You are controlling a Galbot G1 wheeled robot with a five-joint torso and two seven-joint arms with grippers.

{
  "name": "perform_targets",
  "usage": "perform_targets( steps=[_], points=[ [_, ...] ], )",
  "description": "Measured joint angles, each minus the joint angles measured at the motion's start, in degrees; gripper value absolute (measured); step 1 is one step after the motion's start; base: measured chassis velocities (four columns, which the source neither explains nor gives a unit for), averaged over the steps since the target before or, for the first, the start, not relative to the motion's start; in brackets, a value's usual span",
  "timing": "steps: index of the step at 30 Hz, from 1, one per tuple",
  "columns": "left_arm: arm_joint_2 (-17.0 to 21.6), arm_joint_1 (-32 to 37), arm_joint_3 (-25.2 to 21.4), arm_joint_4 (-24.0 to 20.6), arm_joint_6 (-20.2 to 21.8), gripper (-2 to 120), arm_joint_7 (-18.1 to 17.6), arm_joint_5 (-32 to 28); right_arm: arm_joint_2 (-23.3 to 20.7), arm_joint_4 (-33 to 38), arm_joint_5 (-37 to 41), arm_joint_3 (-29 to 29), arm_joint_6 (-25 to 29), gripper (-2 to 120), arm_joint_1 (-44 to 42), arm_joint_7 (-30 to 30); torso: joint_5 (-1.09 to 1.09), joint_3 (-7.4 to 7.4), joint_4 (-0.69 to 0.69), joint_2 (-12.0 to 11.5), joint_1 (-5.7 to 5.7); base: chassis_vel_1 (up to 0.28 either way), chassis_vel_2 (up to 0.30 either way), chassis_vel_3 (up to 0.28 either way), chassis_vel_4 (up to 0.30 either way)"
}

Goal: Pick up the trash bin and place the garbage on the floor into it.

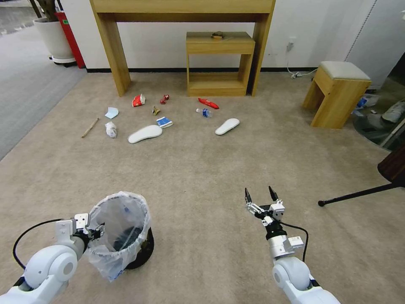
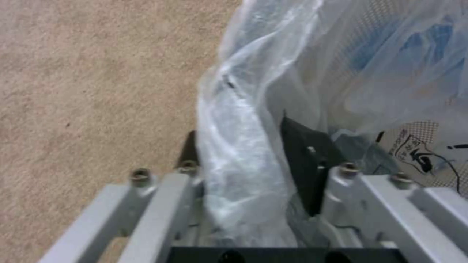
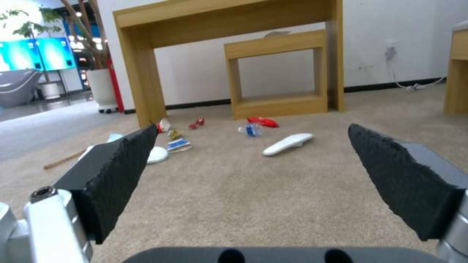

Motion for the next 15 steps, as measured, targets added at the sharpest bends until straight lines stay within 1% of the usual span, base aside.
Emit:
perform_targets(
  steps=[2, 6, 9, 15],
  points=[
    [0.01, 0.50, -0.44, -0.14, 0.15, 20, -0.14, 0.10, 0.00, 0.00, 0.00, -0.03, 0.06, 100, 0.00, -0.06, -0.01, 0.00, 0.00, 0.00, 0.00, 0.000, 0.000, 0.000, 0.000],
    [0.01, 1.05, -0.93, -0.28, 0.44, 18, -0.14, 0.18, 0.00, 0.02, 0.00, -0.11, 0.08, 100, 0.00, -0.10, -0.01, 0.00, 0.00, 0.00, 0.00, 0.000, 0.000, 0.000, 0.000],
    [0.01, 1.53, -1.38, -0.45, 0.52, 9, 0.10, 0.23, 0.09, 0.01, 0.00, -0.23, 0.11, 100, 0.03, -0.15, 0.01, -0.01, 0.00, 0.00, 0.00, 0.000, 0.000, 0.000, 0.000],
    [-0.63, 2.12, -1.98, -0.47, 0.28, 9, 0.51, 0.82, 0.21, -0.17, 0.00, -0.38, 0.19, 100, 0.07, -0.25, 0.02, -0.01, 0.00, 0.00, 0.00, 0.000, 0.000, 0.000, 0.000]
  ],
)
